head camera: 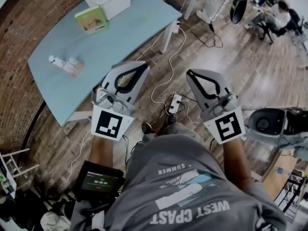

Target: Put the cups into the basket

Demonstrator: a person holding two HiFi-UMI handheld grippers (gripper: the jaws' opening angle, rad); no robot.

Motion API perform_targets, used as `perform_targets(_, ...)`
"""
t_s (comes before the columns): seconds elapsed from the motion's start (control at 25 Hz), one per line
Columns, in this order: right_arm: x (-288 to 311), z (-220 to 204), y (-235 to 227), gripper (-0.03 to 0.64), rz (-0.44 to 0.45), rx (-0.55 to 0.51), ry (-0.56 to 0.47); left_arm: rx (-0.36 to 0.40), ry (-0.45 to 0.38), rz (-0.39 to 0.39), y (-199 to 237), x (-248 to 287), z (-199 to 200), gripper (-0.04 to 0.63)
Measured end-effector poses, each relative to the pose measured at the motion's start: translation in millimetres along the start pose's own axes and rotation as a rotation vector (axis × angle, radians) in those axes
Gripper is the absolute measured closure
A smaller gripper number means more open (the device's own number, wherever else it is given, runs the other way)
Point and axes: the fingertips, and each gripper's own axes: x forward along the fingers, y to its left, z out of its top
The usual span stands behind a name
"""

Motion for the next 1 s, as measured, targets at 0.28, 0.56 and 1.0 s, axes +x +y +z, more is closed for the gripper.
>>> perform_targets(0.28,0,-33,-34,0.603,0.038,0.008,0.010,-0.004,0.052,-0.002,-3,43,-14,0.597)
perform_targets(0.56,-11,-62,-95,0.603,0.058,-0.014,-0.014,0.026,0.097,0.011,-6,100,-10,0.597)
perform_targets(1.0,7,-87,-124,0.603,0.111,0.010,-0.031,0.031,0.148,0.052,7,127,-20,0.597)
